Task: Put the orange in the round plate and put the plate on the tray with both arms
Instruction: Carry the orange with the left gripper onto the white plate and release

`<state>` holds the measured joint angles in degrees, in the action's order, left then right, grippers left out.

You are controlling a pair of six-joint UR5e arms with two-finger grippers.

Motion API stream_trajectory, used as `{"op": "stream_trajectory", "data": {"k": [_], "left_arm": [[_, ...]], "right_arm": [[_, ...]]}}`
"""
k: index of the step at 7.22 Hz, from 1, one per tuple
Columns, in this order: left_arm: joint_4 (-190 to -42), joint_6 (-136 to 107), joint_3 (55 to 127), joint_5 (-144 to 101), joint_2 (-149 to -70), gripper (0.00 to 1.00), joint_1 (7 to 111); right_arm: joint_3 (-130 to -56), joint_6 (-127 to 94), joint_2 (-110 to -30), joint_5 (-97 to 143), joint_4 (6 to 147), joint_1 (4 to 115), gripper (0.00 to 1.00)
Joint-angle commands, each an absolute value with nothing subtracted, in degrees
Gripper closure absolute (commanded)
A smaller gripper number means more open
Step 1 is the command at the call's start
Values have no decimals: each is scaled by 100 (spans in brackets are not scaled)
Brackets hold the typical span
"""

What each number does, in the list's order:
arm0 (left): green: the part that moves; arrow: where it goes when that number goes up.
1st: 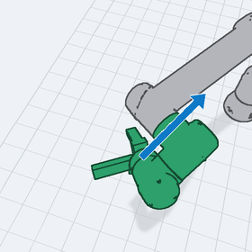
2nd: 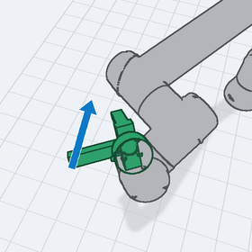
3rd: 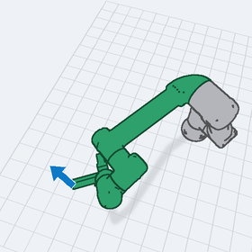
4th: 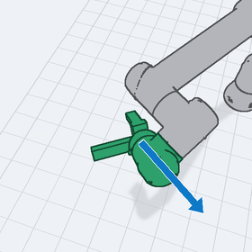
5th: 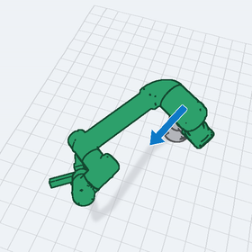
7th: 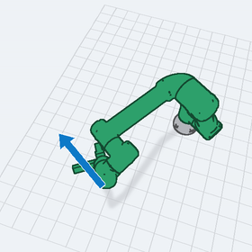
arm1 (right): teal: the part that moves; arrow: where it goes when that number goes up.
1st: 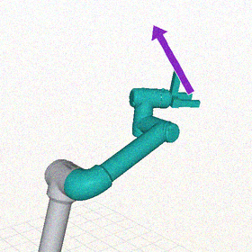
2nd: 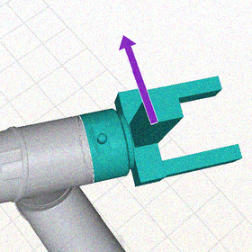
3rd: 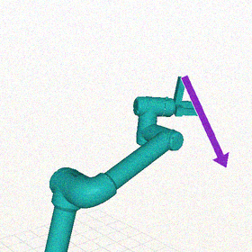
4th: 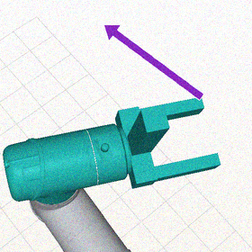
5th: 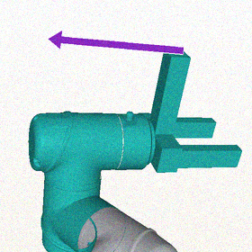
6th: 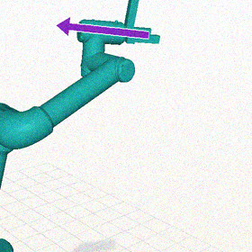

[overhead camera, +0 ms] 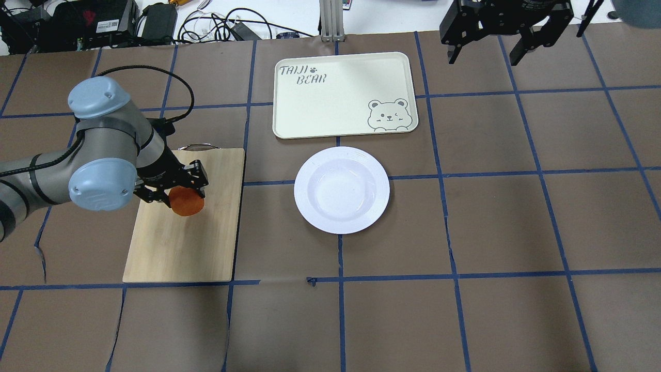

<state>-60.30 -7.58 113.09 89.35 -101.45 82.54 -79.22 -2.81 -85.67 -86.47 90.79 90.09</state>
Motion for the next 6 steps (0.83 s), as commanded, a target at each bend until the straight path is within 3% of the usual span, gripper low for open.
{"op": "stream_trajectory", "data": {"k": [1,4,6], "left_arm": [[-6143,-2092,10647,8659,-10256,100,9513],[-5751,-4468,10135,7757,-10834,100,10649],[-5361,-4738,10151,7585,-11266,100,10880]], "right_arm": [[-7919,-281,-8561,-8648,9079,9009,0],[-7928,-290,-8569,-8640,9070,9009,0],[-7928,-272,-8561,-8648,9070,9009,0]]}}
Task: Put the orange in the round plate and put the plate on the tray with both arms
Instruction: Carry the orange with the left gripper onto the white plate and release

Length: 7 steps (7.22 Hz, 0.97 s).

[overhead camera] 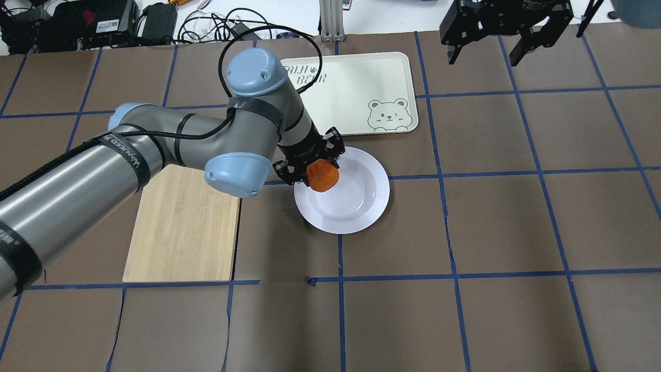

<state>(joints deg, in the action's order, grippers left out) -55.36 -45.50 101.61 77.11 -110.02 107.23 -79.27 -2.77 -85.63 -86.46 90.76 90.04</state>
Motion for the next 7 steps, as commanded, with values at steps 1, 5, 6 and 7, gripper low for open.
{"op": "stream_trajectory", "data": {"k": [1,5,6,7], "left_arm": [[-5361,-4729,10151,7585,-11433,100,10890],[-5404,-4057,9889,7664,-11366,0,10838],[-5701,-3947,9644,7681,-11234,0,10628],[-6313,-3389,9337,7725,-10989,0,10400]], "right_arm": [[-7928,-272,-8569,-8640,9070,9009,0],[-7928,-272,-8561,-8640,9070,9009,0],[-7928,-290,-8534,-8570,9070,9000,0],[-7928,-281,-8499,-8535,9123,8956,0]]}}
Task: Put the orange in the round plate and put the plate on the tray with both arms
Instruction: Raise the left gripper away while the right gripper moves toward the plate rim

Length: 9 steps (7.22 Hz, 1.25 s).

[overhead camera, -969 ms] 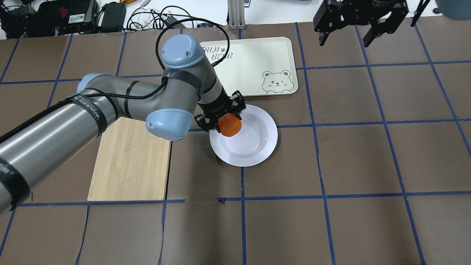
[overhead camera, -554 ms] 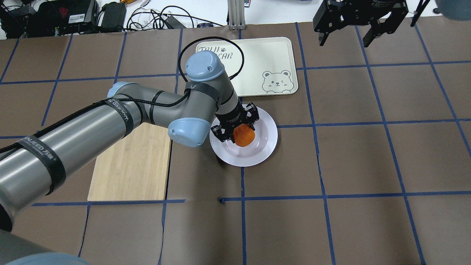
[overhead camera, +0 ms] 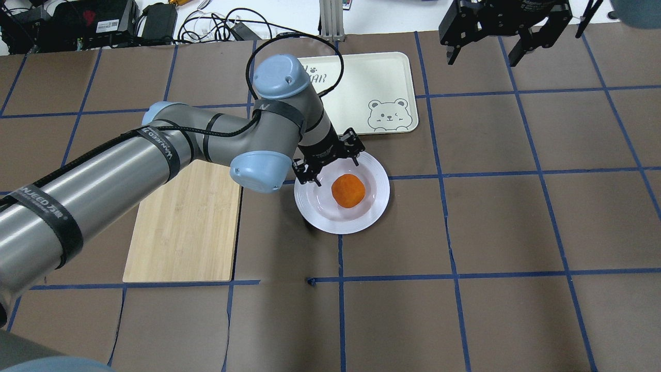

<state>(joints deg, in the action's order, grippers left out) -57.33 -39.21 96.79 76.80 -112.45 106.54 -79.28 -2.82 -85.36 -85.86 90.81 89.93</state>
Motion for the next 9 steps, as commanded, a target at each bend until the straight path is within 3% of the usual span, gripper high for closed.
{"op": "stream_trajectory", "data": {"k": [1,3,7,9], "left_arm": [[-7189,-2862,8925,7926,-10691,0,10145],[-8590,-1101,8238,8154,-10189,0,9566],[-9352,-194,8296,8750,-9212,0,9307],[-9325,-53,8384,9070,-9176,0,9299]], "right_arm": [[-7928,-281,-8473,-8334,9158,8939,0],[-8469,-264,-8385,-7665,9637,8860,0],[-11393,-386,-7974,-6387,13360,8816,0],[-11706,-606,-7614,-6154,13903,8877,0]]}}
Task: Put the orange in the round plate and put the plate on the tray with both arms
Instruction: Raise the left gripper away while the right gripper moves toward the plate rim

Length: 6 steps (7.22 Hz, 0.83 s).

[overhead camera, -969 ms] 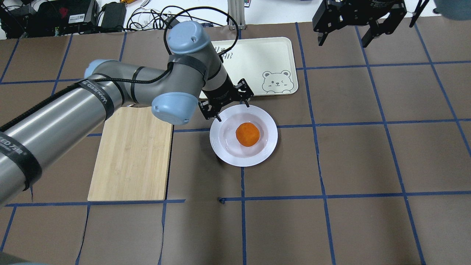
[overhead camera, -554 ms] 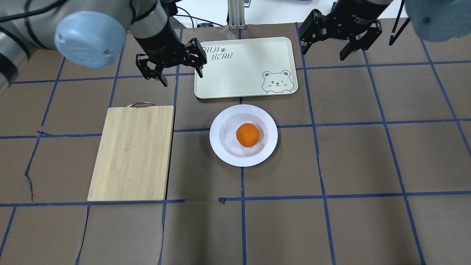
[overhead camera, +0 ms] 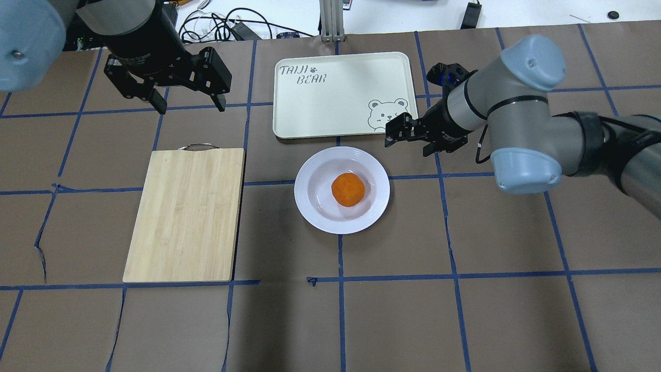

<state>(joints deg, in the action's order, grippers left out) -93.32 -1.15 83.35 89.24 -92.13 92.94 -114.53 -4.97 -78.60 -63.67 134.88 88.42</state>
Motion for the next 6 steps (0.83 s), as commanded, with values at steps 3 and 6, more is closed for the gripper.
{"op": "stream_trajectory", "data": {"k": [3,6], "left_arm": [[-9325,-132,8394,9000,-9097,0,9299],[-9316,-149,8394,8991,-9070,0,9308]], "right_arm": [[-11716,-615,-7094,-6117,14106,8982,0],[-11716,-598,-6856,-6143,14142,9141,0]]}}
